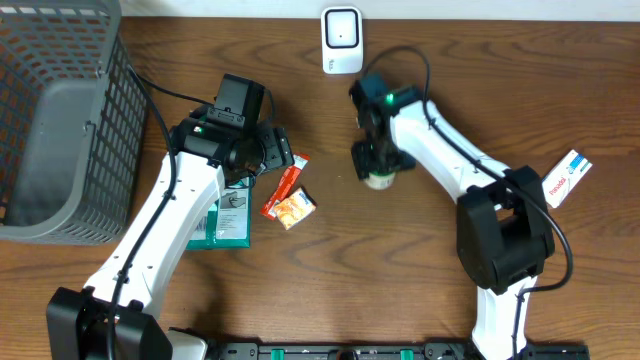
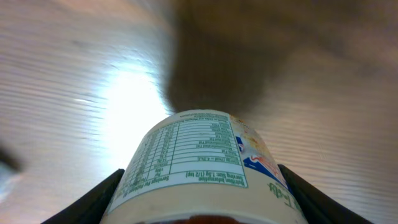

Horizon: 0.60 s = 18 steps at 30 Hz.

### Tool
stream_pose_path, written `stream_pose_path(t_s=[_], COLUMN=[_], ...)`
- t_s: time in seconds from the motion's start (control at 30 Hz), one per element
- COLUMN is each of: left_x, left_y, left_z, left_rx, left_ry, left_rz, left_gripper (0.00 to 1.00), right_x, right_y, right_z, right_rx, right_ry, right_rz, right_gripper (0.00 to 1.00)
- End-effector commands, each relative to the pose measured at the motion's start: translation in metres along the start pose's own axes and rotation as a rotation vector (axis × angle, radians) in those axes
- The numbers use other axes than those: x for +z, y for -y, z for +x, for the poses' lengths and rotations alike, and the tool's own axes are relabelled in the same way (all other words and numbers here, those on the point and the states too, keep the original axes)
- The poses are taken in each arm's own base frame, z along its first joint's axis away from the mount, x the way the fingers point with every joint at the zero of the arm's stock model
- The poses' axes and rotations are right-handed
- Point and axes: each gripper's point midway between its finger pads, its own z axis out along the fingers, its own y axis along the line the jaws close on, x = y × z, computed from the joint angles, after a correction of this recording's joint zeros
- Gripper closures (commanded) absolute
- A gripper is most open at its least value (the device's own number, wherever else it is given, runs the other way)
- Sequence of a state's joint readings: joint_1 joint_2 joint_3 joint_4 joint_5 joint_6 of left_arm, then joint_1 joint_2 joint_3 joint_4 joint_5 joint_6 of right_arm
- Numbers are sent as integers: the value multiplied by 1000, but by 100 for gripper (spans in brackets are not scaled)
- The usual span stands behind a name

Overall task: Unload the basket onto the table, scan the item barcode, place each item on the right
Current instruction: 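Lift the jar with the right gripper and hold it at the scanner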

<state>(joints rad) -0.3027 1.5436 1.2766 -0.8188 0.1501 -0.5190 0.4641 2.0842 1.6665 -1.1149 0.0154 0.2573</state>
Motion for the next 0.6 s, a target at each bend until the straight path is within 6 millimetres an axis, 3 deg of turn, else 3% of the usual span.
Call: stream_pose_path(t_s=[0.0, 0.17, 0.3, 0.43, 0.57], left_x=[3, 3, 3, 3, 3], left_y=[-5, -5, -5, -5, -5], left_z=[1, 1, 1, 1, 1], left_rx=[6, 6, 6, 6, 6], left_ry=[-4, -4, -4, -4, -4], left_rz=[-20, -20, -20, -20, -20], left_gripper=[18, 18, 18, 19, 18], right_x=[-76, -168, -225, -254, -246], right_y=[-7, -9, -11, -20, -25], right_z=[-34, -47, -66, -104, -146], right_rx=[-48, -44, -81, -153, -59], right_ry=[180, 327, 496, 697, 821], right_rz=[-32, -68, -95, -104, -153], right_gripper=[96, 99, 99, 99, 99])
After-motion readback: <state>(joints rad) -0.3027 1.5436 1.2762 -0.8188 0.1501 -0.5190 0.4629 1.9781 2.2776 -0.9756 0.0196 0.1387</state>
